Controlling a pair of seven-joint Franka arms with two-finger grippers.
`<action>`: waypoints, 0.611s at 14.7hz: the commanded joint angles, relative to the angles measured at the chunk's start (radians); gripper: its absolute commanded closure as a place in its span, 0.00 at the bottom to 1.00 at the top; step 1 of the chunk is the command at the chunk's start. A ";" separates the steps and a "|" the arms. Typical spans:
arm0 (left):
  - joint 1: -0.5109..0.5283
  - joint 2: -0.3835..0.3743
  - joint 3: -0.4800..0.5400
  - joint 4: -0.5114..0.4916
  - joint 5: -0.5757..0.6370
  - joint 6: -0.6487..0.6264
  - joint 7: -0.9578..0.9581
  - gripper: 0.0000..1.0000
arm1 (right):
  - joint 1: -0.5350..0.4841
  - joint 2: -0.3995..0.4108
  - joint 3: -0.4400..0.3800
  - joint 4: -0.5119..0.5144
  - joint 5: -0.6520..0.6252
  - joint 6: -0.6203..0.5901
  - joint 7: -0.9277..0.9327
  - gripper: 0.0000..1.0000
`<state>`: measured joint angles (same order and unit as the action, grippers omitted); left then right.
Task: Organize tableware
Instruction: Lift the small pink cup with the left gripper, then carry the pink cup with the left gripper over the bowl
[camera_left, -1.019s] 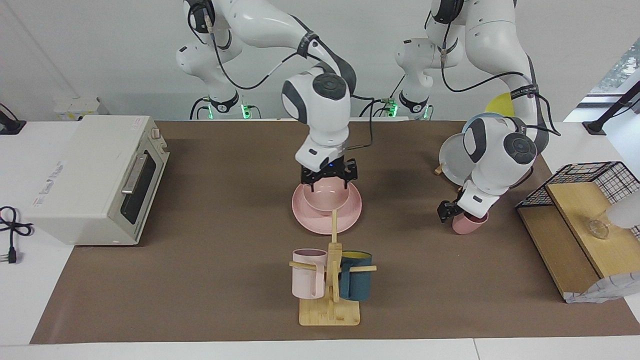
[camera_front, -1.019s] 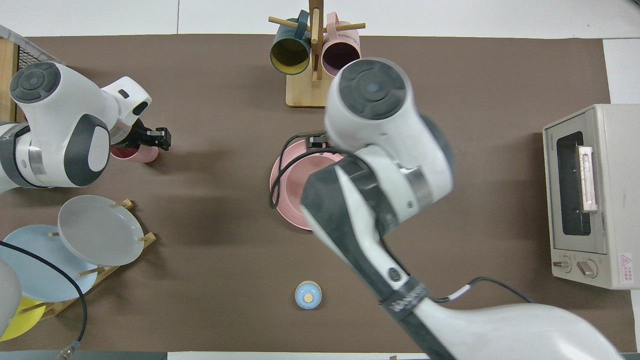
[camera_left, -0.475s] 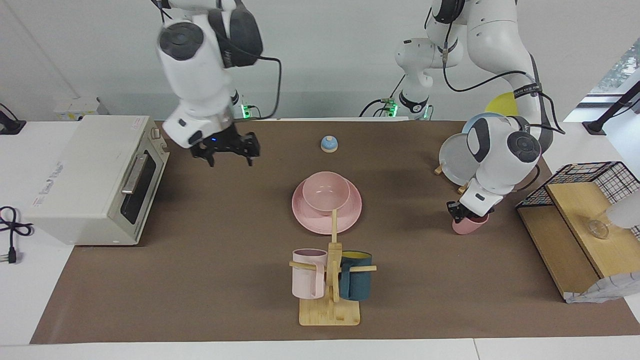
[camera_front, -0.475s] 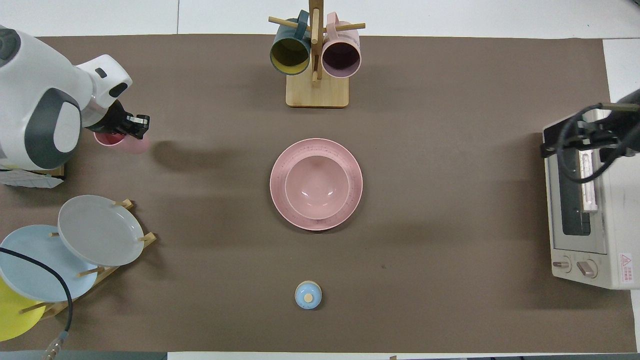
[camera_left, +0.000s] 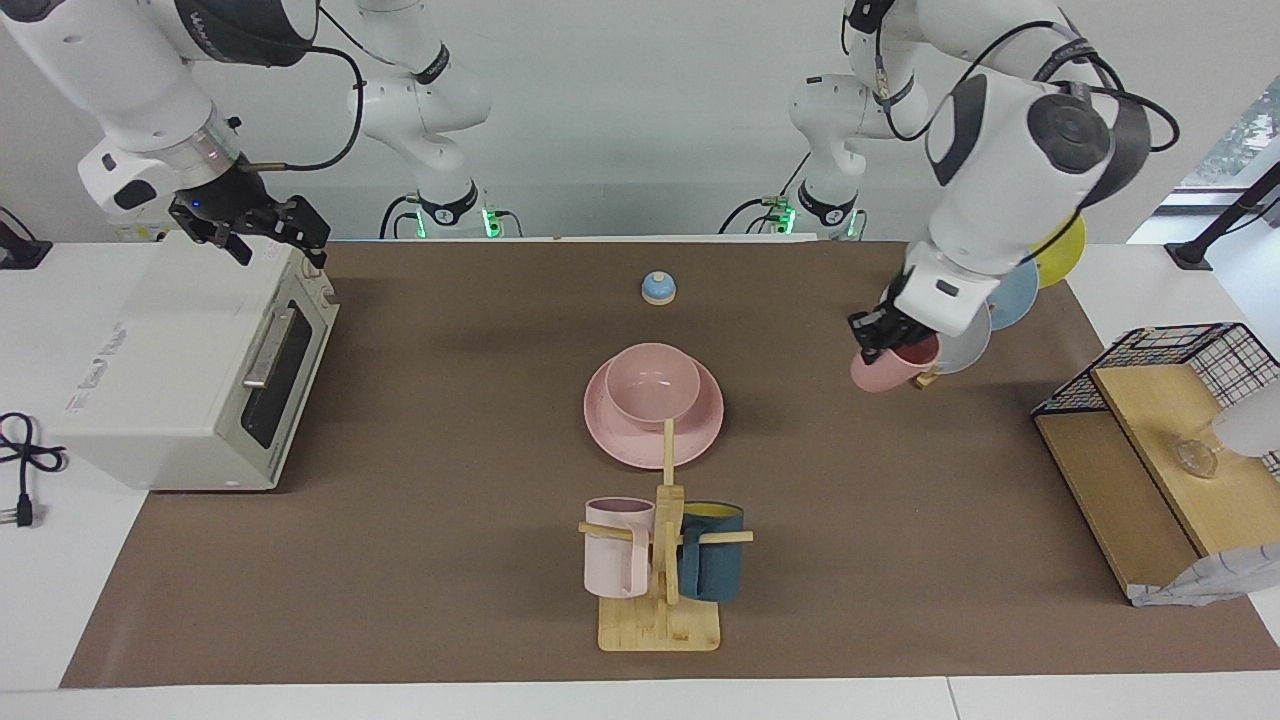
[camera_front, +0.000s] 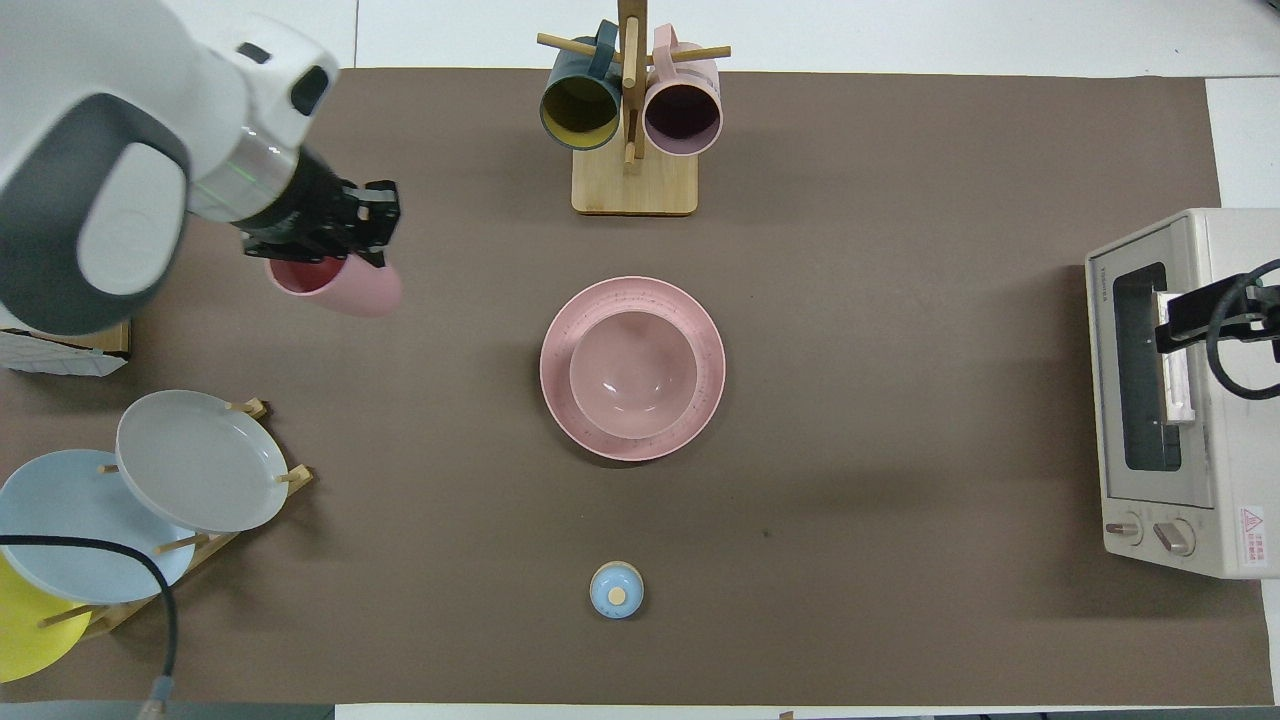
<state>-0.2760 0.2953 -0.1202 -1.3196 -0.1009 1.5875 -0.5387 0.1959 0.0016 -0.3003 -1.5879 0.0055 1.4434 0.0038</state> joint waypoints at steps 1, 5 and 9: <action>-0.141 0.031 0.010 0.028 -0.034 0.073 -0.156 1.00 | -0.044 -0.018 0.039 -0.041 -0.015 0.034 -0.005 0.00; -0.284 0.058 0.014 -0.099 0.000 0.212 -0.283 1.00 | -0.128 -0.018 0.113 -0.015 -0.012 -0.009 -0.007 0.00; -0.321 0.065 0.013 -0.190 0.001 0.301 -0.351 1.00 | -0.139 -0.037 0.130 -0.066 -0.012 0.032 -0.001 0.00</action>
<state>-0.5773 0.3874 -0.1257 -1.4414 -0.1085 1.8333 -0.8592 0.0788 -0.0076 -0.1994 -1.6088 0.0049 1.4448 0.0039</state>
